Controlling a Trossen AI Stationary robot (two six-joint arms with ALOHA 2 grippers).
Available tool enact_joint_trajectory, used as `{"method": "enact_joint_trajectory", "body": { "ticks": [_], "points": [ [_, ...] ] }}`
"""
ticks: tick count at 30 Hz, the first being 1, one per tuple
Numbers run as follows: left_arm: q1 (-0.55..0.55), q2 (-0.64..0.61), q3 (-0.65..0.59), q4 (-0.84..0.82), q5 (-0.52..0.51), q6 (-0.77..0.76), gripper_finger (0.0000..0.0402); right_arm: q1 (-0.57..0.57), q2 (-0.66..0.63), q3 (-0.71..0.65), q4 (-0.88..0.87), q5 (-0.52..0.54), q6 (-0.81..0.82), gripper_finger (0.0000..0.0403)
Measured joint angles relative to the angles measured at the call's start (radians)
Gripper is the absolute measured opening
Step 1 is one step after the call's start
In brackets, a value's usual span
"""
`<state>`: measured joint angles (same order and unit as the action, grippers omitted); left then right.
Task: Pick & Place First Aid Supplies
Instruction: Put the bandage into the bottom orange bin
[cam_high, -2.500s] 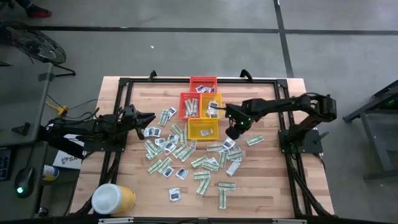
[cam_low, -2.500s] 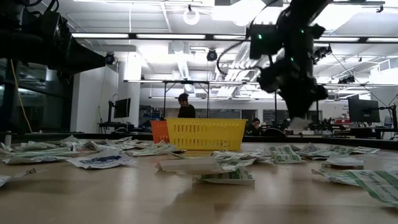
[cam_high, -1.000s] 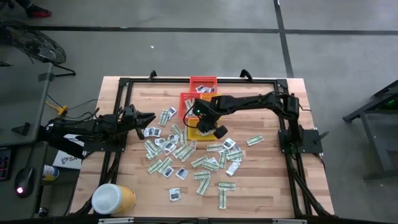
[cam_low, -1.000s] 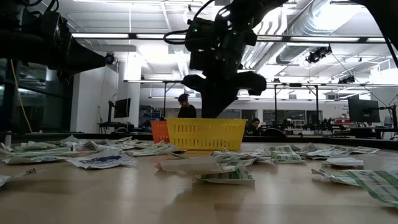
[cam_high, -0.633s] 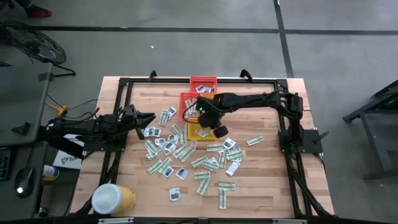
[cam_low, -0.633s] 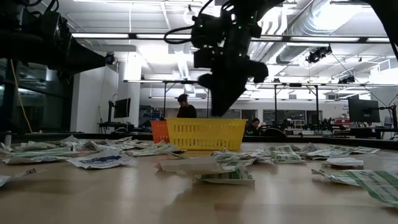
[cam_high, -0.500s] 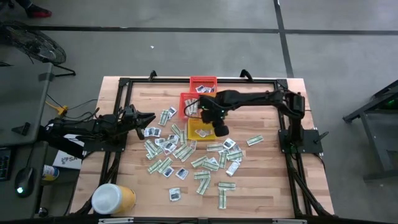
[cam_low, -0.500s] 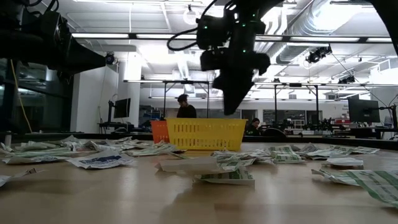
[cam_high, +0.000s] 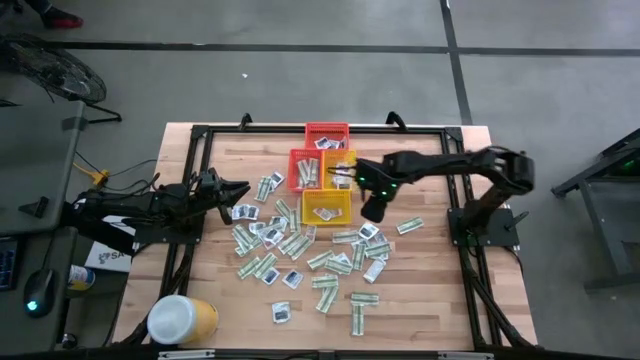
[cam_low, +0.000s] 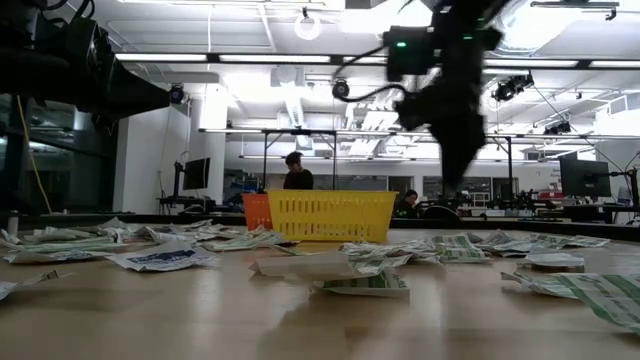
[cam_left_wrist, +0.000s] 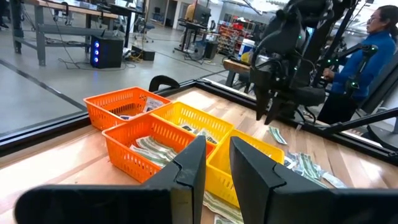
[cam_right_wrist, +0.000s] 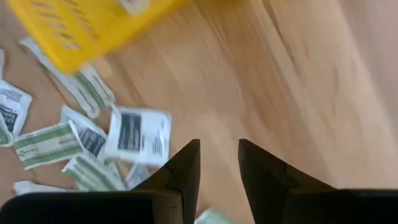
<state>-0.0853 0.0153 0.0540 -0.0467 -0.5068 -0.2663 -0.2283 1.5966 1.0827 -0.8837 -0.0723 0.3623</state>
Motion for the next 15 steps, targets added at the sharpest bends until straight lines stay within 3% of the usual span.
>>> {"method": "enact_joint_trajectory", "body": {
  "ticks": [5,8,15],
  "points": [
    [0.0,0.0,0.0,0.0,0.0,0.0,0.0073,0.0,-0.143,-0.152,-0.008,-0.016,0.232,0.0103],
    [0.0,0.0,0.0,0.0,0.0,0.0,0.0073,0.0,-0.22,-0.242,-0.019,0.039,0.441,0.0103],
    [0.0,0.0,0.0,0.0,0.0,0.0,0.0073,0.036,-0.364,-0.412,-0.017,0.024,0.699,0.0103]
  ]
}}
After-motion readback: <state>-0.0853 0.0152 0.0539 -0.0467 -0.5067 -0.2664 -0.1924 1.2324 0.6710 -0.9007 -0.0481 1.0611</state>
